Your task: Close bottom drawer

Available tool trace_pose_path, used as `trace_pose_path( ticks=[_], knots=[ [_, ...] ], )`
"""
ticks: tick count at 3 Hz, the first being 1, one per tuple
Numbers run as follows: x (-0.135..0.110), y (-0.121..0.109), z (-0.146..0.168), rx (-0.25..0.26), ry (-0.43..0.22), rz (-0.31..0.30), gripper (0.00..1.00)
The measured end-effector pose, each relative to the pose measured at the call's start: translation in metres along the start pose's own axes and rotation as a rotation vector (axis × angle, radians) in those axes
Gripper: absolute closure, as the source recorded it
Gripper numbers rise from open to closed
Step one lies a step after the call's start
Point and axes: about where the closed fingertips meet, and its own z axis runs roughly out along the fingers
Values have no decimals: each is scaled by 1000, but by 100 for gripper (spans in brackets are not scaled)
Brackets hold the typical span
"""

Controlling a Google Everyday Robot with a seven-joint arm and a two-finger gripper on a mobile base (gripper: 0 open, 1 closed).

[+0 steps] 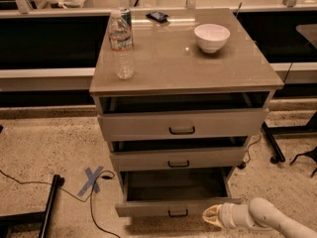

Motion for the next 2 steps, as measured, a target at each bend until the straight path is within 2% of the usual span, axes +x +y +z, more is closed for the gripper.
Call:
trace_pose_path(
  ticks=[1, 2],
  knots=[
    [23, 14, 20, -34, 73, 16, 94],
    [24, 13, 21, -32, 77, 17, 100]
  ],
)
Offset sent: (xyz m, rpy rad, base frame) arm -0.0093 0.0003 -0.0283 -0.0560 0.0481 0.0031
